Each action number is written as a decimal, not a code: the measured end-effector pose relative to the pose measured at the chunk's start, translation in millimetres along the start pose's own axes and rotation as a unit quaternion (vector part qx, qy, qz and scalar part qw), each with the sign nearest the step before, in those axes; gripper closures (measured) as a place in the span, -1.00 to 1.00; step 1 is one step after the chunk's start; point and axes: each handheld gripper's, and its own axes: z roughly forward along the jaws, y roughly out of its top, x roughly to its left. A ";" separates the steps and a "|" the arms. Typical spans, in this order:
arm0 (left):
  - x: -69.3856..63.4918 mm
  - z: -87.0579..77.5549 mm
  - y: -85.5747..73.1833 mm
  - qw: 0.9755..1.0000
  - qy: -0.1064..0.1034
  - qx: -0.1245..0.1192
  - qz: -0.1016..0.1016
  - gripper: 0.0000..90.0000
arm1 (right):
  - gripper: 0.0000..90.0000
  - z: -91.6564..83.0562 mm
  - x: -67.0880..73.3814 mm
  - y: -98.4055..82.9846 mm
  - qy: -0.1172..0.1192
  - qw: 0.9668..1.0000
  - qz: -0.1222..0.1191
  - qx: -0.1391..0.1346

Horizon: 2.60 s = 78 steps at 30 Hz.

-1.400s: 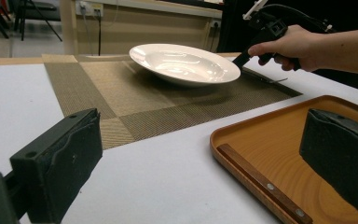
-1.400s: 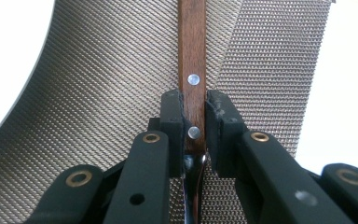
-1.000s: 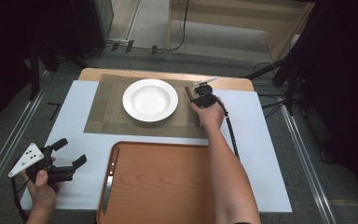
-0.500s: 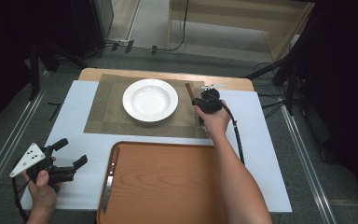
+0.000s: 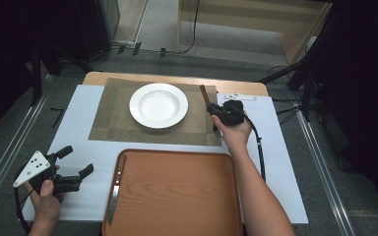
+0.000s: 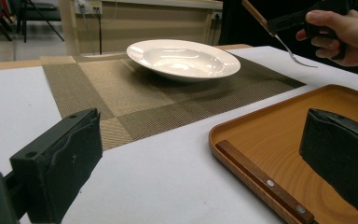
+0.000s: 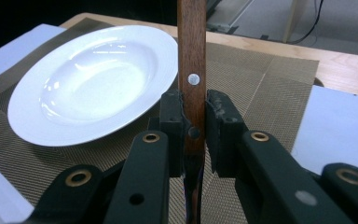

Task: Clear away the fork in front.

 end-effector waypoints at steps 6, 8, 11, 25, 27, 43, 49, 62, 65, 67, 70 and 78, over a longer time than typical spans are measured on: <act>-6.9 5.6 4.6 1.000 0.002 0.002 0.013 -1.00 | 0.71 -20.1 -1.3 -7.8 0.009 1.000 0.003 -0.027; -10.0 7.6 6.5 1.000 -0.001 0.005 0.019 -1.00 | 0.71 -27.9 0.2 -11.8 0.011 0.999 -0.001 -0.034; -15.0 10.3 9.9 1.000 -0.007 0.006 0.022 -1.00 | 0.71 -36.4 2.2 -17.7 0.018 0.999 -0.002 -0.041; -43.2 25.0 28.4 0.999 -0.013 0.010 0.031 -1.00 | 0.71 -76.7 18.0 -34.4 0.040 0.996 -0.020 -0.078; -47.2 28.4 30.8 0.999 -0.016 0.012 0.035 -1.00 | 0.71 -82.0 20.9 -37.2 0.041 0.996 -0.021 -0.081; -89.6 64.8 54.0 0.996 -0.068 0.013 0.058 -1.00 | 0.71 -116.1 37.2 -67.1 0.067 0.991 -0.026 -0.116; -110.1 81.6 65.4 0.994 -0.091 0.010 0.063 -1.00 | 0.71 -124.8 43.9 -77.8 0.078 0.989 -0.027 -0.125; -148.1 114.3 72.6 0.989 -0.139 0.010 0.059 -1.00 | 0.71 -142.2 60.6 -95.2 0.098 0.985 -0.042 -0.138; -154.6 118.7 73.8 0.988 -0.147 0.011 0.055 -1.00 | 0.71 -144.2 62.9 -98.7 0.100 0.984 -0.040 -0.142; -158.7 121.2 74.5 0.987 -0.151 0.010 0.052 -1.00 | 0.71 -144.7 65.3 -101.0 0.104 0.984 -0.040 -0.141; -164.0 123.9 76.0 0.986 -0.159 0.009 0.048 -1.00 | 0.71 -144.1 70.6 -104.2 0.111 0.983 -0.045 -0.141; -176.2 128.7 81.2 0.986 -0.164 0.009 0.035 -0.96 | 0.71 -140.6 87.7 -109.1 0.132 0.979 -0.060 -0.143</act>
